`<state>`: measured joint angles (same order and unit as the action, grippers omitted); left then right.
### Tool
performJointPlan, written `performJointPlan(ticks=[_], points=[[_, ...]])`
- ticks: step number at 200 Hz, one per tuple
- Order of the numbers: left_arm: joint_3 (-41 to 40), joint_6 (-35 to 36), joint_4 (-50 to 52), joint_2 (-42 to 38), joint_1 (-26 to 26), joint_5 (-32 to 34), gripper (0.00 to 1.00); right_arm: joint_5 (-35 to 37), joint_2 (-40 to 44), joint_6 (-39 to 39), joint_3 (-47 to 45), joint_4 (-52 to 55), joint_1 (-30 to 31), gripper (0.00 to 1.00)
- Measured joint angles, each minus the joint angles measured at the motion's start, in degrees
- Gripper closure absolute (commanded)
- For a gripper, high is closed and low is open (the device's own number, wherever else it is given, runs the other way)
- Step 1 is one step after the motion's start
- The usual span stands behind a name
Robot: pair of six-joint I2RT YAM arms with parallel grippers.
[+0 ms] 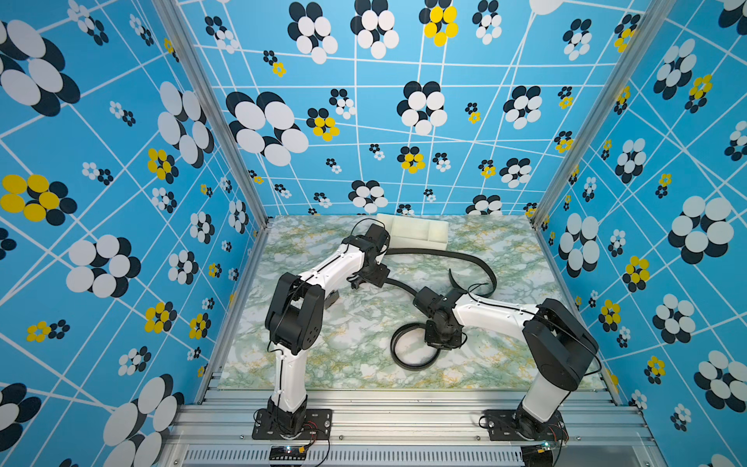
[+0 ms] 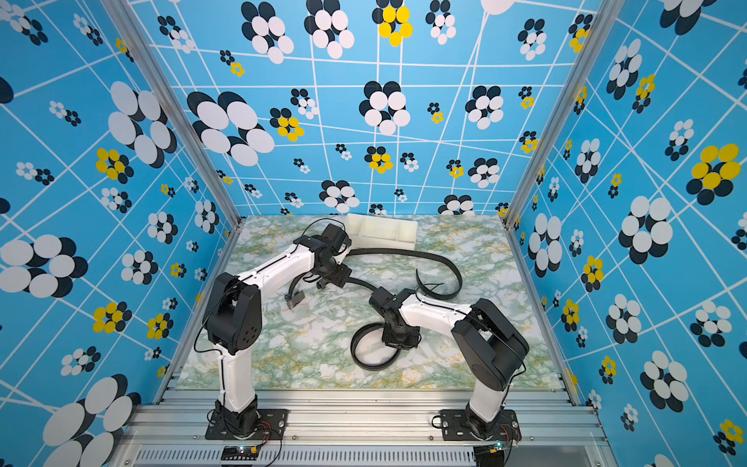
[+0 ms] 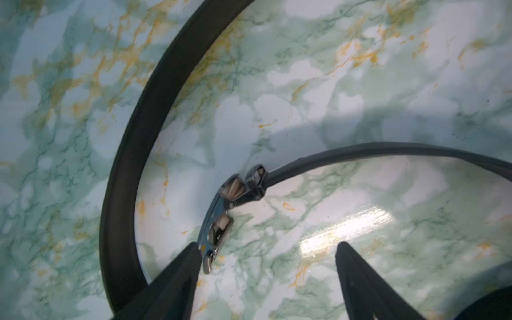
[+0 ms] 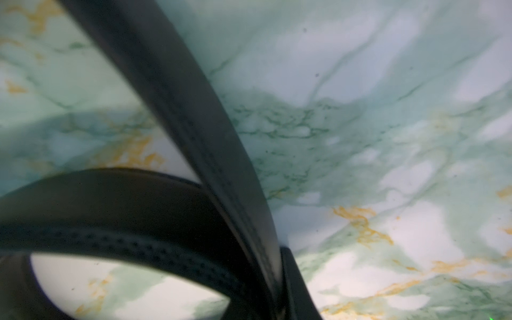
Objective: Place the belts into the storage roll
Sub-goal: Roll the belt at the center of the board.
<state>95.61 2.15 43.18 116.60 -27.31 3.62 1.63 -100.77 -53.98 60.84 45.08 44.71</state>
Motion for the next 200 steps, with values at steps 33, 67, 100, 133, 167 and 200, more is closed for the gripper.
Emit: performJointPlan(ticks=[33,67,100,133,167,200], points=[[5.33,1.73,-0.09,4.57,0.04,-3.56,0.23,0.02,-0.68,0.00,0.83,0.57,0.00,0.82],[6.19,2.56,0.02,8.02,-0.13,-5.40,0.25,-0.02,-0.79,-0.02,0.94,0.72,-0.15,0.82],[8.48,2.64,0.50,11.63,-0.13,-6.25,0.30,-0.17,-0.81,-0.02,0.94,0.76,-0.24,0.82],[9.94,2.75,0.98,13.40,-0.31,-6.64,0.45,-0.24,-0.81,-0.02,0.96,0.79,-0.37,0.82],[6.99,2.71,1.33,12.59,-0.83,-5.90,0.73,-0.50,-1.62,-0.04,1.88,1.03,-1.44,0.79],[-1.25,0.85,1.66,7.69,-1.22,-4.74,0.85,-1.03,-3.50,-0.46,4.20,1.51,-3.76,0.72]])
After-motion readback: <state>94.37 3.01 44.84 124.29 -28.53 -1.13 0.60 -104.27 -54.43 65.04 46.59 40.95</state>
